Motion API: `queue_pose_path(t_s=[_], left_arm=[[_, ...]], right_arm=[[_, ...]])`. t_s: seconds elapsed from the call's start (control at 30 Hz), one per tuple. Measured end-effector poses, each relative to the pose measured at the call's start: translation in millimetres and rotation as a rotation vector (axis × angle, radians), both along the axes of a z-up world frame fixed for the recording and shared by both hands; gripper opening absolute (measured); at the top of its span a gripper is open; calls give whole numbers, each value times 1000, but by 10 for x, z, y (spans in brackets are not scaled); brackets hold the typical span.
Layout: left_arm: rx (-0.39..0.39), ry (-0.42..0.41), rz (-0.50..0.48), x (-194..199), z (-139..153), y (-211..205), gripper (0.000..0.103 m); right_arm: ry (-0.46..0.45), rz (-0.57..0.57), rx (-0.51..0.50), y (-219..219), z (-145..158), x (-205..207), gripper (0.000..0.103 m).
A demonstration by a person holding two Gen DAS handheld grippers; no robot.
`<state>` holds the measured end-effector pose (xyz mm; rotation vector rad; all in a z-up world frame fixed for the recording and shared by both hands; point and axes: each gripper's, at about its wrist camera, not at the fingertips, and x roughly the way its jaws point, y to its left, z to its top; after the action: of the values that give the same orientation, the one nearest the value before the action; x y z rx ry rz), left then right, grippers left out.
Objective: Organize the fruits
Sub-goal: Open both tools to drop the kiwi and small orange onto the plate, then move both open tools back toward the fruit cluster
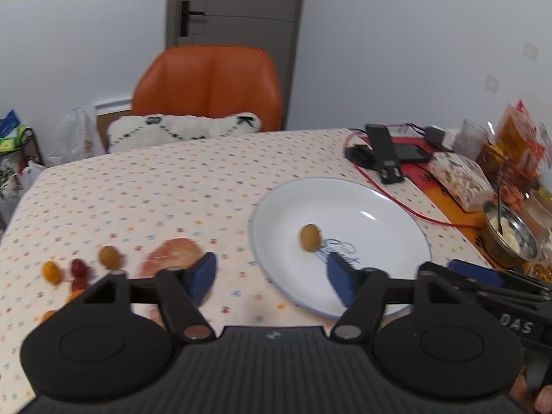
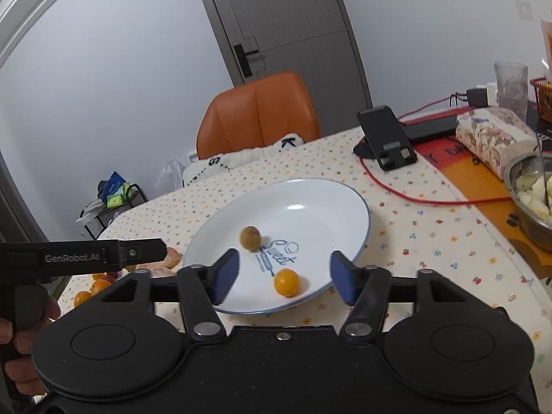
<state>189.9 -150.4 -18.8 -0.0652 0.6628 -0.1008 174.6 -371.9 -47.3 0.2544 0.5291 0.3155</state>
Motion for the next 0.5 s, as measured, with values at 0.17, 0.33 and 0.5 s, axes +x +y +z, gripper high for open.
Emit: queue_pose_path(t_s=[0.17,0.33,0.5], left_arm=[[-34,-6,23,-124,59,176,88],[-46,-22,48,-274,115,352,93],[-54,-45,75,-442,177,567,94]], right_arm=[[-58,-38,-32,38,133,-151,99],[-64,-48,-6,73,223,-240,103],[-64,-56,5,179,274,-309,103]])
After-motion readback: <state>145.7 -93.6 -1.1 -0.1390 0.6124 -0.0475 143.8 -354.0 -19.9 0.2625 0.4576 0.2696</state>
